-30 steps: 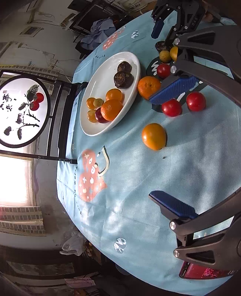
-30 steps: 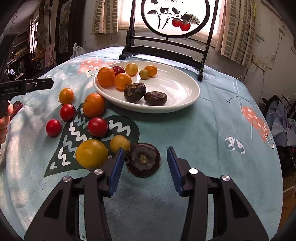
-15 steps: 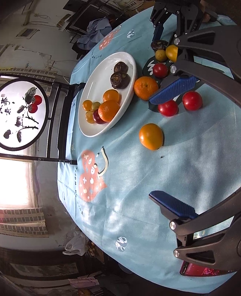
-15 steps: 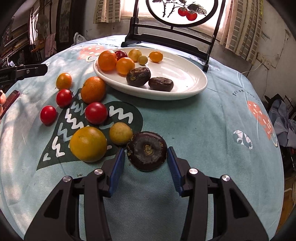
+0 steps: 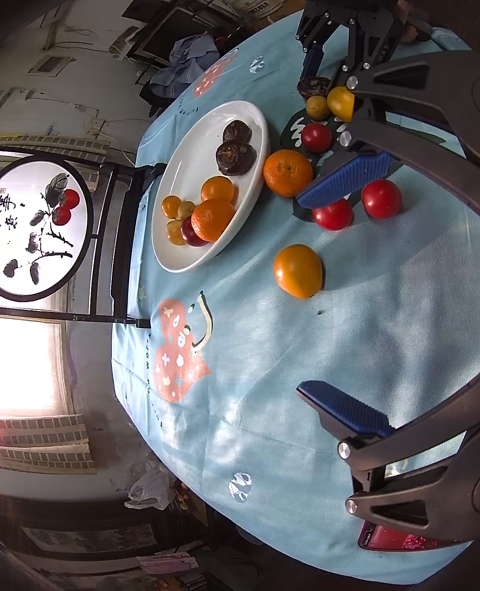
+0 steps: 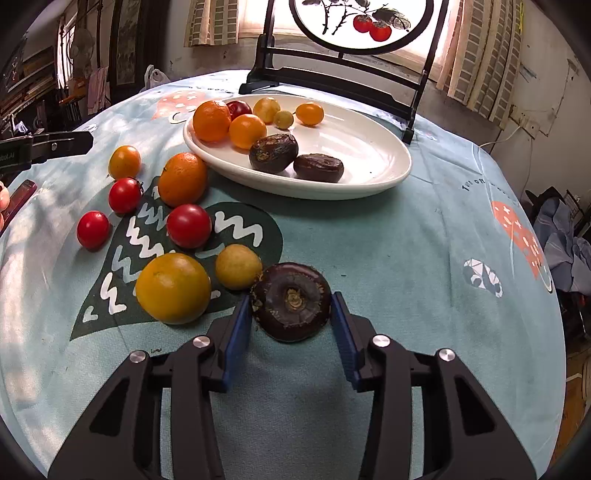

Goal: Organize fruits
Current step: 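Grasp a dark brown fruit on the cloth with the right tool, then grasp a red tomato with the left tool while the right tool holds the dark fruit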

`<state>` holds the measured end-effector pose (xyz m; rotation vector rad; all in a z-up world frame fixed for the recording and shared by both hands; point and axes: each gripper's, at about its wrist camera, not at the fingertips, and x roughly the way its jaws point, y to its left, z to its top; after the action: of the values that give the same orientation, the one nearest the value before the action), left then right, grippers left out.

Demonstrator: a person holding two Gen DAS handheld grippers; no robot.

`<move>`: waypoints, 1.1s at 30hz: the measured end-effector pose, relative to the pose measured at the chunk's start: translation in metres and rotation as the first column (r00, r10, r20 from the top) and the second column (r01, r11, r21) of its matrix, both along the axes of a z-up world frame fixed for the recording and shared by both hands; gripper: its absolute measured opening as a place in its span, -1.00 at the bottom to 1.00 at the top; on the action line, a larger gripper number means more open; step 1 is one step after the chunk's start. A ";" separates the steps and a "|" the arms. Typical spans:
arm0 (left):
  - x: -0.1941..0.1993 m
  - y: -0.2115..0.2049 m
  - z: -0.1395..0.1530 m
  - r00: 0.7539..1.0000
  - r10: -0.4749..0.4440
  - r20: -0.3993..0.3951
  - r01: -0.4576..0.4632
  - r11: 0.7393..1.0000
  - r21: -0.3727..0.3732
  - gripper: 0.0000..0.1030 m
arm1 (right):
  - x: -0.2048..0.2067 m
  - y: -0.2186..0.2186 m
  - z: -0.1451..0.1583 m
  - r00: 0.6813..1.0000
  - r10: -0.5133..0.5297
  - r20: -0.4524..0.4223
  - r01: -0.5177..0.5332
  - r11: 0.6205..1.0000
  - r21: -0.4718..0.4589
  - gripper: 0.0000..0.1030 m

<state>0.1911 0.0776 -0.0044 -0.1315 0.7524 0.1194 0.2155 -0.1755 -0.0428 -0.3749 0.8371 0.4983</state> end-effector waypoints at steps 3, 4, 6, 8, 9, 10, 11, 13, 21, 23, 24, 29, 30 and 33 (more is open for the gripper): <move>-0.001 0.002 0.001 1.000 0.000 -0.007 0.000 1.000 -0.002 0.87 | 0.003 -0.007 0.004 0.999 -0.035 0.002 0.035 0.999 0.027 -0.16; -0.001 0.002 0.000 1.000 -0.013 -0.012 0.013 1.000 -0.012 0.87 | 0.006 -0.012 0.006 0.998 -0.061 0.000 0.060 0.997 0.049 -0.16; -0.002 -0.002 -0.001 0.997 -0.078 -0.029 0.077 0.996 -0.039 0.87 | 0.012 -0.023 0.010 0.992 -0.122 -0.009 0.123 0.988 0.093 -0.16; -0.005 -0.012 -0.002 0.988 -0.150 -0.037 0.148 0.988 -0.045 0.87 | 0.018 -0.034 0.012 0.985 -0.172 -0.028 0.174 0.976 0.128 -0.16; -0.007 -0.019 -0.003 0.981 -0.190 -0.042 0.188 0.981 -0.039 0.85 | 0.021 -0.039 0.012 0.980 -0.192 -0.044 0.197 0.970 0.143 -0.16; -0.009 -0.026 -0.005 0.973 -0.224 -0.048 0.223 0.974 -0.030 0.85 | 0.023 -0.042 0.012 0.977 -0.207 -0.056 0.214 0.965 0.152 -0.16; -0.011 -0.033 -0.006 0.965 -0.255 -0.053 0.254 0.967 -0.016 0.83 | 0.025 -0.044 0.011 0.973 -0.220 -0.067 0.228 0.961 0.157 -0.16; -0.013 -0.046 -0.010 0.948 -0.309 -0.070 0.310 0.951 0.005 0.66 | 0.027 -0.049 0.010 0.967 -0.241 -0.085 0.252 0.955 0.158 -0.16; -0.015 -0.066 -0.029 0.900 -0.409 -0.150 0.413 0.911 -0.003 0.10 | 0.029 -0.055 0.008 0.957 -0.268 -0.111 0.283 0.946 0.158 -0.16; -0.015 -0.067 -0.031 0.897 -0.413 -0.155 0.418 0.909 -0.004 0.04 | 0.029 -0.054 0.007 0.957 -0.267 -0.110 0.281 0.947 0.153 -0.16; -0.014 -0.067 -0.032 0.896 -0.414 -0.158 0.418 0.908 -0.005 -0.04 | 0.029 -0.054 0.007 0.958 -0.265 -0.110 0.280 0.948 0.152 -0.16; -0.010 -0.064 -0.036 0.906 -0.392 -0.162 0.398 0.917 0.005 -0.18 | 0.029 -0.053 0.007 0.958 -0.265 -0.110 0.280 0.948 0.152 -0.16; -0.010 -0.063 -0.036 0.906 -0.389 -0.165 0.395 0.919 0.003 -0.19 | 0.029 -0.053 0.007 0.958 -0.265 -0.110 0.279 0.948 0.151 -0.16; -0.007 -0.063 -0.039 0.909 -0.377 -0.177 0.386 0.923 0.015 -0.19 | 0.029 -0.054 0.007 0.958 -0.265 -0.110 0.280 0.948 0.152 -0.16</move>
<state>0.1837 0.0145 -0.0435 0.0768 0.9332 -0.2274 0.2442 -0.2292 -0.0357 -0.0803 0.9098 0.3246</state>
